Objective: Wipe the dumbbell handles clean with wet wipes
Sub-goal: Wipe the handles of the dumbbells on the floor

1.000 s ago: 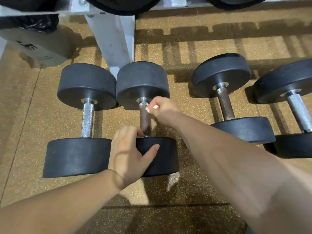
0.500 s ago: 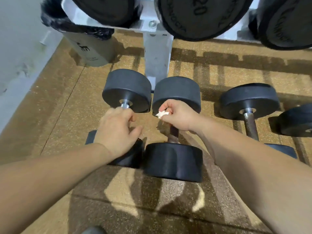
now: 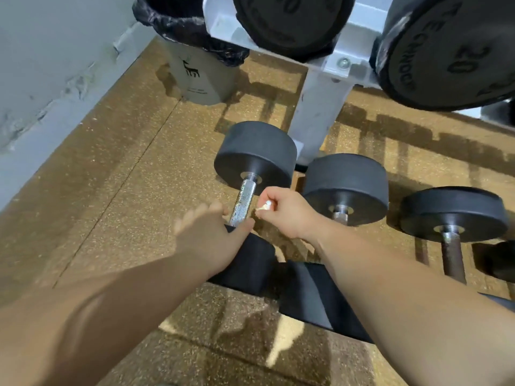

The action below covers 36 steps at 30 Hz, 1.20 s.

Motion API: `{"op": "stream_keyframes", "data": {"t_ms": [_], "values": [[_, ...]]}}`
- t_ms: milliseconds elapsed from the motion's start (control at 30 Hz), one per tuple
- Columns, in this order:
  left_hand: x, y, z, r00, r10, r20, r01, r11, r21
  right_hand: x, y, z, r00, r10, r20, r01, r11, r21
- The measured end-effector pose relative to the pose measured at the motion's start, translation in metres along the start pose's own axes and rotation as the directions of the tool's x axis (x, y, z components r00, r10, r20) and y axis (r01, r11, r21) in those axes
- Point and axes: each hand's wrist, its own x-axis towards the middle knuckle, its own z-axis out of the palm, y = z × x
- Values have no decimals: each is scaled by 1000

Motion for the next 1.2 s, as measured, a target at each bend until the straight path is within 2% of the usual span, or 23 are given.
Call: {"op": "stream_keyframes", "data": {"t_ms": [100, 233, 333, 433, 500, 533, 600, 667, 700, 767, 833, 900, 967, 1033, 1100, 1167, 1200], "values": [[4, -4, 9, 996, 15, -92, -18, 999, -37, 15, -4, 18, 999, -37, 20, 38, 997, -62], [4, -9, 12, 992, 20, -126, -32, 995, -89, 44, -6, 23, 979, -99, -180, 74, 987, -139], [3, -9, 12, 991, 22, -132, -35, 994, -102, 58, -4, 30, 974, -136, -181, 82, 958, -275], [3, -9, 11, 989, 28, -147, -47, 991, -129, 59, 0, 36, 976, -101, -191, 57, 973, -224], [2, -10, 10, 988, 28, -152, -52, 986, -157, 53, 3, 36, 967, -164, -194, 127, 973, -192], [2, -11, 11, 988, 29, -155, -56, 983, -177, 48, 4, 37, 956, -240, -170, 207, 959, -193], [2, -13, 10, 986, 26, -165, -65, 969, -237, 34, 3, 38, 926, -378, -10, 371, 915, -159], [2, -15, 9, 984, 17, -179, -72, 950, -304, 35, 1, 35, 889, -430, 159, 454, 873, -176], [2, -16, 9, 982, 11, -187, -73, 941, -331, 42, 0, 33, 881, -438, 180, 471, 850, -236], [2, -16, 9, 981, 0, -195, -73, 926, -371, 60, -2, 27, 891, -442, 100, 447, 819, -360], [1, -16, 8, 982, -12, -187, -62, 921, -386, 72, -5, 23, 924, -383, 3, 349, 837, -421], [2, -16, 8, 986, -15, -167, -48, 929, -367, 70, -7, 29, 933, -353, -73, 293, 861, -416], [4, -17, 8, 988, -13, -155, -42, 936, -349, 59, -8, 35, 925, -369, -88, 315, 878, -359], [6, -20, 8, 988, -14, -153, -39, 939, -341, 44, -8, 34, 910, -405, 82, 410, 861, -299], [8, -22, 8, 990, -15, -143, -34, 942, -335, 32, -12, 30, 827, -457, 328, 539, 809, -232], [10, -25, 9, 990, -12, -140, -35, 944, -327, 35, -19, 24, 730, -488, 479, 649, 714, -262], [11, -26, 9, 991, -11, -135, -33, 946, -323, 43, -22, 22, 721, -477, 502, 668, 670, -323]]}}
